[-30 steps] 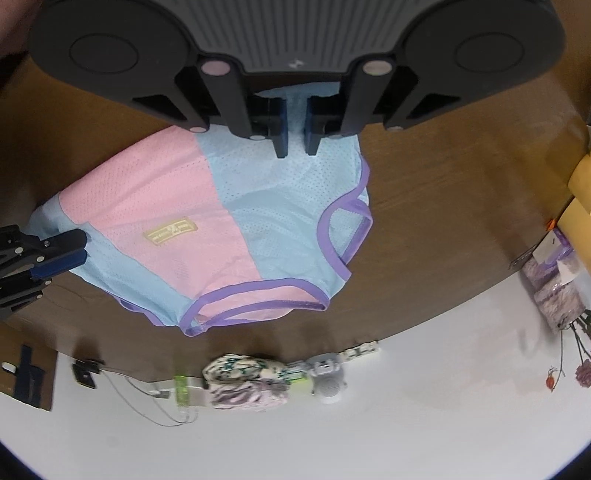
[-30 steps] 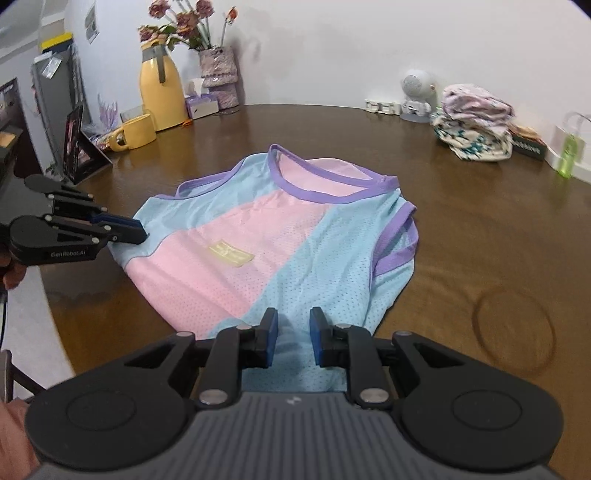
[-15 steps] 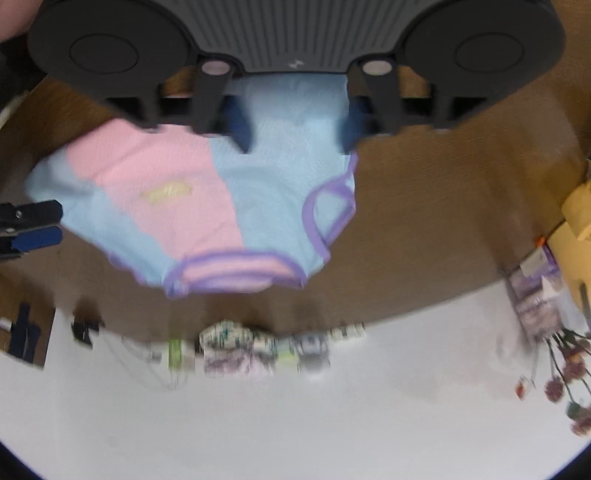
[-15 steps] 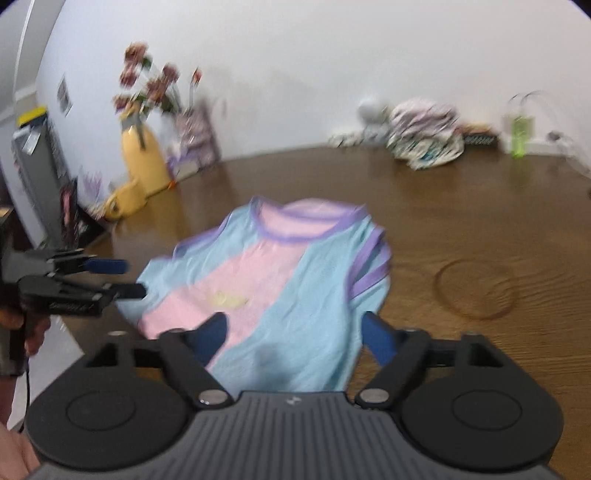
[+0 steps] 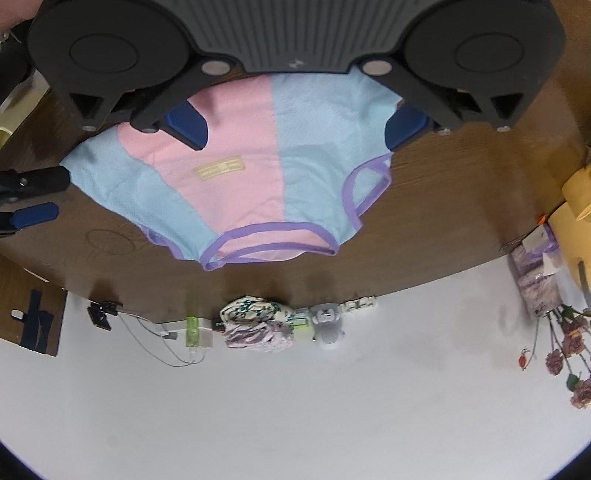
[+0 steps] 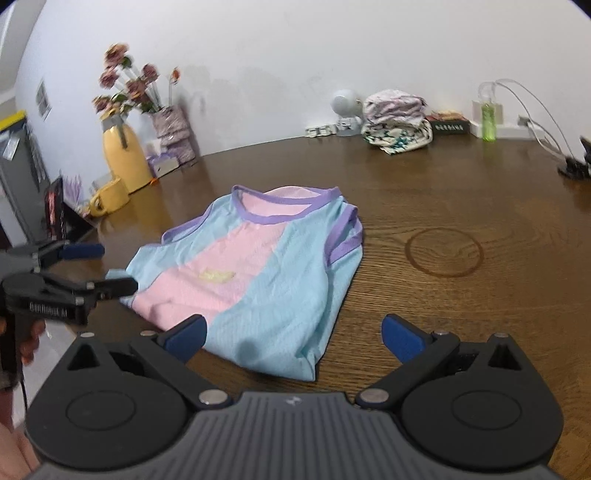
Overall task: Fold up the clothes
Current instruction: 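Lower both grippers onto the hem and close them on it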
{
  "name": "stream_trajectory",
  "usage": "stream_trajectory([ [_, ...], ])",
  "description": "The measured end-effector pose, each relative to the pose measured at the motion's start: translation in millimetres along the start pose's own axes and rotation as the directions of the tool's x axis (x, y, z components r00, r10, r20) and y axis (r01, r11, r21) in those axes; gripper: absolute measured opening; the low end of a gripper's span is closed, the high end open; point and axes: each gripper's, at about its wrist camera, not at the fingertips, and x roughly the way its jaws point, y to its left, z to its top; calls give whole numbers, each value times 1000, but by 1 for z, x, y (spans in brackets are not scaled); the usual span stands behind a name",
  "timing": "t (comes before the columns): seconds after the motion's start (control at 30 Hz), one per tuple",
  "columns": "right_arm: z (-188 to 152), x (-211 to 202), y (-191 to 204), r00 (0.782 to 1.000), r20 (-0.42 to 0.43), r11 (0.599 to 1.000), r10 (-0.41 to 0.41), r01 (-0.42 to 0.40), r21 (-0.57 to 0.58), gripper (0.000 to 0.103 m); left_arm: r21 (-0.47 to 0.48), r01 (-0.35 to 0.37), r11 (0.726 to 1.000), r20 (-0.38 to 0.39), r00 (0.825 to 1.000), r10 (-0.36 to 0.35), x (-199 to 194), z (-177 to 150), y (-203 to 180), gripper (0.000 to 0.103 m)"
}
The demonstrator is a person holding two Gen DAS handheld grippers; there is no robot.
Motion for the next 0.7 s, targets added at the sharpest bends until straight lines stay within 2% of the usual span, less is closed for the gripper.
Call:
stream_trajectory([
  [0.07,-1,0,8,1000,-10,996,6,-7,-92,103,-12,-2,1000,-8,1000,2,-3,-3,9,102],
  [0.13,0,0,19,1000,-26,975,5,-10,-221,103,-9,-2,1000,-15,1000,2,-7,-5,16,102],
  [0.2,1,-1,30,999,-41,933,1,-16,-360,100,-3,-2,1000,-21,1000,2,-11,-7,24,102],
  [0.27,2,0,39,997,-69,877,15,-46,-478,92,9,0,1000,-21,1000,0,-16,-10,28,102],
  [0.37,0,8,44,990,-142,806,6,-89,-586,78,15,11,1000,-24,1000,-11,-22,-15,33,102],
  [0.47,-5,10,46,985,-171,733,10,-124,-669,74,39,42,998,-32,999,-41,-24,-19,38,102],
  [0.6,-7,7,55,985,-170,616,-29,-116,-779,73,176,87,981,-45,996,-80,-26,-20,42,99],
  [0.63,-6,7,57,984,-175,588,-42,-117,-800,73,230,93,969,-57,995,-81,-25,-20,41,98],
  [0.7,-5,10,63,980,-188,535,-67,-124,-836,70,350,101,931,-88,993,-74,-20,-20,37,88],
])
